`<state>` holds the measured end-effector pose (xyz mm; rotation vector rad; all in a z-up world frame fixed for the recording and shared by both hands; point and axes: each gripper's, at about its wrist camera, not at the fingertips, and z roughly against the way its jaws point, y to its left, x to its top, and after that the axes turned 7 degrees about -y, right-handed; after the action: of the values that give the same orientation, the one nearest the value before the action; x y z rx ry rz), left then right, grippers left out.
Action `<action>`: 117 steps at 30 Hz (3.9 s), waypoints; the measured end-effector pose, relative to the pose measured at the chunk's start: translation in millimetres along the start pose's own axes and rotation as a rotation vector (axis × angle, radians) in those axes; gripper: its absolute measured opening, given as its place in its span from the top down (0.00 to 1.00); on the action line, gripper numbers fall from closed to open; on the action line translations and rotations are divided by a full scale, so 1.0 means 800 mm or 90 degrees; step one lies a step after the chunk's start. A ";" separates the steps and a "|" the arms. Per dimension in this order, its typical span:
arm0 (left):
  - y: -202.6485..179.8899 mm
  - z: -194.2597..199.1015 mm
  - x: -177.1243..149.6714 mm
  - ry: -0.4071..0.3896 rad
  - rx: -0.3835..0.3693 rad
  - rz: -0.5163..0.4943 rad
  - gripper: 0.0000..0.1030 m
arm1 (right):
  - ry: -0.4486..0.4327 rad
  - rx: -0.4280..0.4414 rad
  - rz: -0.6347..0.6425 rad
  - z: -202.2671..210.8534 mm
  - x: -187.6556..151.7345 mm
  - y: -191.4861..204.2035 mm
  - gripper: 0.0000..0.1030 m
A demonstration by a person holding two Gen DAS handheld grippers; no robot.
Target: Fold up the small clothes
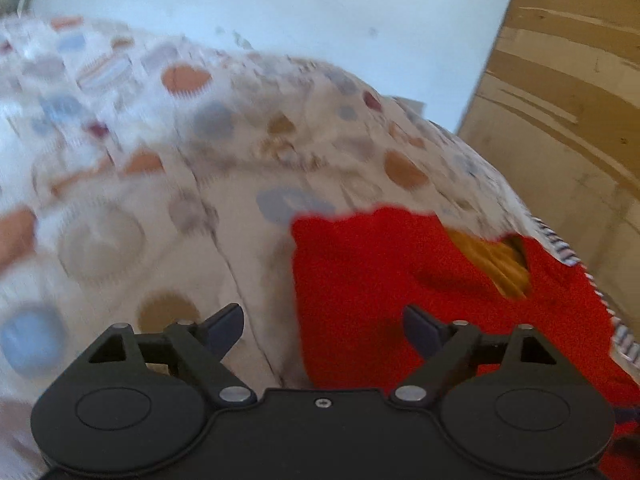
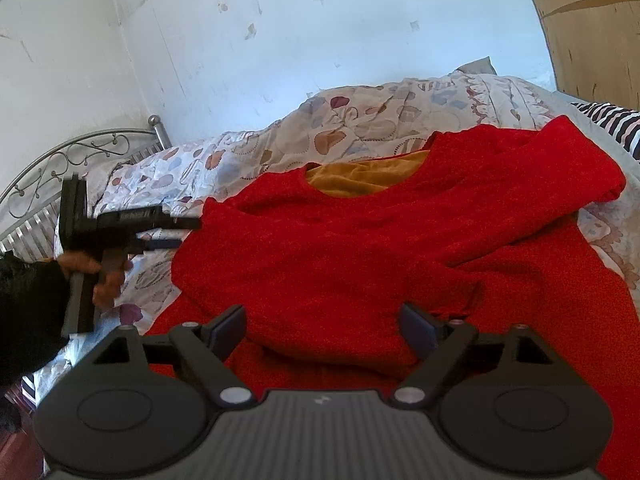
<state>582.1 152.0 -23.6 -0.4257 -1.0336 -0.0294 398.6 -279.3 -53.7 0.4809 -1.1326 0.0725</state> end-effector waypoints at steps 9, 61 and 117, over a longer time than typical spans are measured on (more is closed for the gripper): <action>-0.011 0.001 -0.014 0.056 -0.021 0.045 0.74 | -0.001 0.002 -0.001 0.000 0.000 0.000 0.13; -0.144 0.269 -0.217 0.092 0.041 0.039 0.16 | -0.024 -0.245 0.013 0.252 -0.069 -0.038 0.15; -0.150 0.429 -0.241 0.004 0.114 0.112 0.39 | -0.010 -0.208 -0.017 0.307 -0.089 0.018 0.52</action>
<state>171.9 130.2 4.6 -0.3525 -0.9804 0.2178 154.3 -352.6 -29.5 0.2053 -1.1277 -0.1396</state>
